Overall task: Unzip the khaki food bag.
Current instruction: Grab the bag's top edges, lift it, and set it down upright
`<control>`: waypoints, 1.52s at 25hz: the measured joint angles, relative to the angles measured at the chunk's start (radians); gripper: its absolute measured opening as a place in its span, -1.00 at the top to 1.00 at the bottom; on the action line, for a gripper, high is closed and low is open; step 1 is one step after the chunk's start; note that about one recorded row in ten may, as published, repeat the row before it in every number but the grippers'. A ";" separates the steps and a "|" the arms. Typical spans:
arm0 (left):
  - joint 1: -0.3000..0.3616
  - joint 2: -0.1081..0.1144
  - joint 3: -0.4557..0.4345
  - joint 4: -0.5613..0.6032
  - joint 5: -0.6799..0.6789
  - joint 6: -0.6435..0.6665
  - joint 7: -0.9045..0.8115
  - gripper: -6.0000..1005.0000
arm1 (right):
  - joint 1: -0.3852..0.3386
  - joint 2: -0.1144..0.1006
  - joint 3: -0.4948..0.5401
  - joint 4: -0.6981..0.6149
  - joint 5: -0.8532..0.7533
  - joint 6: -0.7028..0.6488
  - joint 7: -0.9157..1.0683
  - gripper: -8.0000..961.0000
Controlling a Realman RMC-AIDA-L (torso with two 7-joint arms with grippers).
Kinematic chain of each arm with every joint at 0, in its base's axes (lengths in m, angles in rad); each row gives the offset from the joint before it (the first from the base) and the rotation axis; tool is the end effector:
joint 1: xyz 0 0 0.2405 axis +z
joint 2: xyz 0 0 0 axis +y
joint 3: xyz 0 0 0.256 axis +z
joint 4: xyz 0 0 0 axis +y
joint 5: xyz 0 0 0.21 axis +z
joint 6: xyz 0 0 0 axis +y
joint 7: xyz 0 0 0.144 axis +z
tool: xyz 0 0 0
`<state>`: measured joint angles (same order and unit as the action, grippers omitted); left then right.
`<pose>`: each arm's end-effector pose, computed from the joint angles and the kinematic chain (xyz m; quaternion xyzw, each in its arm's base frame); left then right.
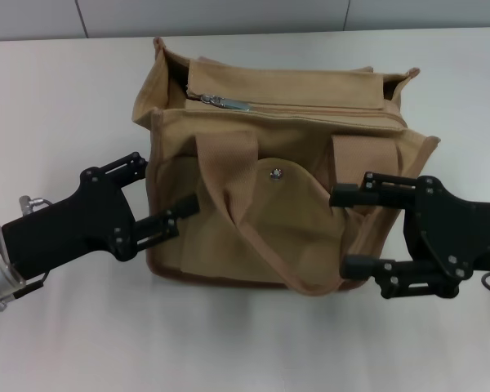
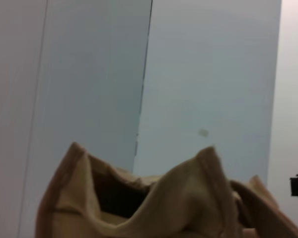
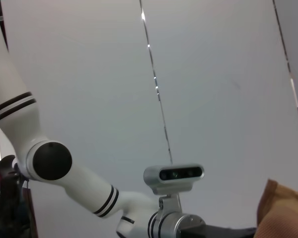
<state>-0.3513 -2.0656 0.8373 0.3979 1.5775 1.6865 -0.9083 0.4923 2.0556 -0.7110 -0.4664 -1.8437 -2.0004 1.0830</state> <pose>-0.2820 0.2639 -0.0158 -0.8926 -0.1353 -0.3894 0.1826 0.2376 0.2625 0.0027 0.9063 -0.0801 -0.4147 0.0103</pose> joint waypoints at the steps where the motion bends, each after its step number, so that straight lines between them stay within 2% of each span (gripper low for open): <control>1: -0.003 -0.001 -0.002 -0.005 -0.001 -0.007 0.002 -0.65 | 0.000 0.001 0.018 0.000 0.000 0.001 0.006 -0.62; 2: -0.004 -0.001 -0.009 -0.011 -0.004 -0.012 0.005 -0.65 | 0.000 0.001 0.032 0.000 0.000 0.001 0.015 -0.62; 6: -0.002 -0.001 -0.043 -0.019 -0.006 -0.010 0.007 -0.26 | -0.001 0.001 0.088 0.001 0.000 0.002 0.057 -0.61; 13: 0.010 -0.001 -0.051 -0.019 -0.006 -0.015 0.073 0.21 | -0.008 0.001 0.172 0.002 0.000 0.006 0.089 -0.61; 18: 0.011 -0.004 -0.053 -0.035 -0.006 -0.016 0.110 0.67 | -0.026 0.001 0.265 0.011 0.000 0.040 0.092 -0.61; 19: 0.010 -0.004 -0.054 -0.043 -0.006 -0.015 0.116 0.70 | -0.031 0.002 0.307 0.035 0.000 0.052 0.092 -0.61; 26: 0.018 -0.004 -0.066 -0.047 -0.013 -0.002 0.118 0.89 | -0.047 0.000 0.372 0.072 0.000 0.088 0.090 -0.61; 30: 0.022 -0.002 -0.086 -0.047 -0.027 0.004 0.118 0.88 | -0.049 0.004 0.417 0.074 0.000 0.101 0.090 -0.61; 35: 0.031 -0.002 -0.126 -0.047 -0.065 0.013 0.134 0.87 | -0.049 0.005 0.545 0.134 0.001 0.173 0.092 -0.61; 38: 0.032 -0.002 -0.158 -0.048 -0.091 0.014 0.149 0.87 | -0.047 0.005 0.562 0.144 0.001 0.198 0.092 -0.61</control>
<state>-0.3198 -2.0677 0.6792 0.3498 1.4865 1.7002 -0.7597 0.4457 2.0610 -0.1488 -0.3229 -1.8423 -1.8020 1.1751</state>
